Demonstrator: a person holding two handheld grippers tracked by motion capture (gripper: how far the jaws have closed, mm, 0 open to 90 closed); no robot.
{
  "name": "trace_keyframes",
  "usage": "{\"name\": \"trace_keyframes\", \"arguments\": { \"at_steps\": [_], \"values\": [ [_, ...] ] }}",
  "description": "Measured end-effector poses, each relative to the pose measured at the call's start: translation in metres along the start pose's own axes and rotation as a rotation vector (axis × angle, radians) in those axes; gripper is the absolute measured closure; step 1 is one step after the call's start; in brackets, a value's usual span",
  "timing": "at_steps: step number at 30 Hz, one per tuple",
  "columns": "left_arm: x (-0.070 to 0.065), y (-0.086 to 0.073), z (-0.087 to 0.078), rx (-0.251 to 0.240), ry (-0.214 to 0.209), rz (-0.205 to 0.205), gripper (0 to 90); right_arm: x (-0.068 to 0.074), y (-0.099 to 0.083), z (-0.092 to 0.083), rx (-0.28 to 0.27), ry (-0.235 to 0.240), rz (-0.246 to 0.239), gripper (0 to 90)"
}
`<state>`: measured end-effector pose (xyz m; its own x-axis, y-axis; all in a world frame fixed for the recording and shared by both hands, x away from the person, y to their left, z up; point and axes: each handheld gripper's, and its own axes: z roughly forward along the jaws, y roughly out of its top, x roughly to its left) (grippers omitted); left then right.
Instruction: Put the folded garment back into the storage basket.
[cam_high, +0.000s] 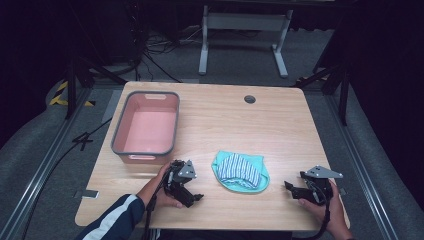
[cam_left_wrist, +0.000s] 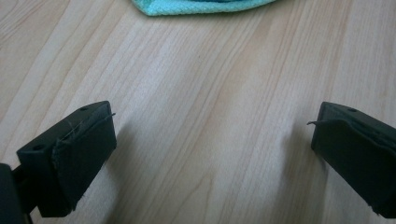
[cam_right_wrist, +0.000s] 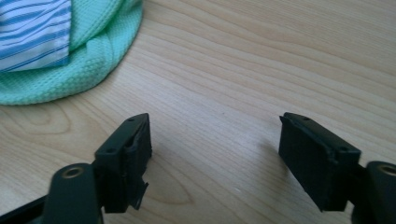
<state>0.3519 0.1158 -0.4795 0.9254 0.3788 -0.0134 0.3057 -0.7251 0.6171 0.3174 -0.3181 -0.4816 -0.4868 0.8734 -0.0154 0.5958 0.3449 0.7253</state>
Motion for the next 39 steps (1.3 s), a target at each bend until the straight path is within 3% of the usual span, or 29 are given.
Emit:
{"name": "trace_keyframes", "arguments": {
  "at_steps": [2, 4, 7, 10, 15, 18, 22, 25, 33, 39],
  "values": [
    [0.000, 0.004, -0.001, -0.007, -0.016, 0.012, 7.6, 0.005, 0.004, 0.000, 0.000, 0.008, -0.017, 31.1],
    [0.000, 0.008, -0.001, -0.029, -0.033, 0.021, 21.9, 0.012, 0.009, 0.000, -0.004, 0.022, -0.048, 32.3],
    [0.002, 0.016, 0.003, -0.012, 0.004, 0.019, 19.7, 0.022, 0.022, 0.001, -0.027, 0.045, -0.073, 35.0],
    [0.007, 0.025, 0.002, -0.031, 0.024, 0.010, 26.7, 0.029, 0.034, 0.006, -0.041, 0.066, -0.090, 38.0],
    [0.014, 0.039, 0.004, -0.053, 0.083, 0.000, 30.7, 0.036, 0.048, 0.016, -0.045, 0.105, -0.105, 46.3],
    [0.023, 0.054, 0.010, -0.088, 0.124, -0.037, 33.1, 0.042, 0.058, 0.024, -0.043, 0.111, -0.127, 51.5],
    [0.028, 0.062, 0.020, -0.075, 0.145, -0.053, 35.1, 0.045, 0.066, 0.033, -0.045, 0.120, -0.126, 57.6],
    [0.033, 0.069, 0.028, -0.086, 0.191, -0.058, 35.9, 0.047, 0.069, 0.037, -0.036, 0.109, -0.130, 60.8],
    [0.037, 0.070, 0.043, -0.062, 0.158, -0.087, 36.2, 0.048, 0.070, 0.050, 0.001, 0.108, -0.112, 59.6],
    [0.042, 0.065, 0.045, -0.057, 0.085, -0.127, 36.3, 0.048, 0.066, 0.056, 0.024, 0.104, -0.099, 52.4]
  ]
}}
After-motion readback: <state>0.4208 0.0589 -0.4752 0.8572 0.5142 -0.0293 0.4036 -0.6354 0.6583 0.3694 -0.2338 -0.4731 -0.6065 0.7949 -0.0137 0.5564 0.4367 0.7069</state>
